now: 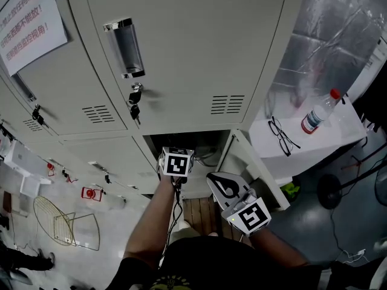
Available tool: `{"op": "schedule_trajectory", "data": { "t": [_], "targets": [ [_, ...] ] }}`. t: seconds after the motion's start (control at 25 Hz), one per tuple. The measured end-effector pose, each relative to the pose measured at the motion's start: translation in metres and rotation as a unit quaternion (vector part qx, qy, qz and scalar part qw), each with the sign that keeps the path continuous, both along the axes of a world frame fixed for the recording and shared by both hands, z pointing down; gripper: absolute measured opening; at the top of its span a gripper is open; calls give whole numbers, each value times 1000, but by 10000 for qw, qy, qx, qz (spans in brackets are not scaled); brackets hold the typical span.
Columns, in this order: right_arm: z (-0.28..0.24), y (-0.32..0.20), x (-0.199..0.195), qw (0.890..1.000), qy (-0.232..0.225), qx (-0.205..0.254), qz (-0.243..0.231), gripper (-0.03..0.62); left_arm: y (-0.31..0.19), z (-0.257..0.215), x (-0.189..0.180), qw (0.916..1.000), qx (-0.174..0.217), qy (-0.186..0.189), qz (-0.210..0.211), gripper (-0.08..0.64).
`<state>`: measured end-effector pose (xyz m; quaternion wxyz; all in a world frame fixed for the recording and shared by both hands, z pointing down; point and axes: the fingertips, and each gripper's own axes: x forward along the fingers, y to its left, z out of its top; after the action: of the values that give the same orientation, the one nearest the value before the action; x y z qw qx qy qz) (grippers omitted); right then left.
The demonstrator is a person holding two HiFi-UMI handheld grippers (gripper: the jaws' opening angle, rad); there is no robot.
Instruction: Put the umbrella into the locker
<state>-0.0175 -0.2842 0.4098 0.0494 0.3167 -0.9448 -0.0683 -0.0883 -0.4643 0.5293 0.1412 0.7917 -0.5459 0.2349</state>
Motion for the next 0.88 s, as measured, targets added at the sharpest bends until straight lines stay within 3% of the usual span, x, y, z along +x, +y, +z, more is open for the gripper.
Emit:
{"op": "schedule_trajectory", "data": {
  "t": [0.88],
  "targets": [
    [6, 11, 4, 9999, -4, -123, 14, 28, -23, 5, -11, 9984, 101, 81, -559, 343]
  ]
}}
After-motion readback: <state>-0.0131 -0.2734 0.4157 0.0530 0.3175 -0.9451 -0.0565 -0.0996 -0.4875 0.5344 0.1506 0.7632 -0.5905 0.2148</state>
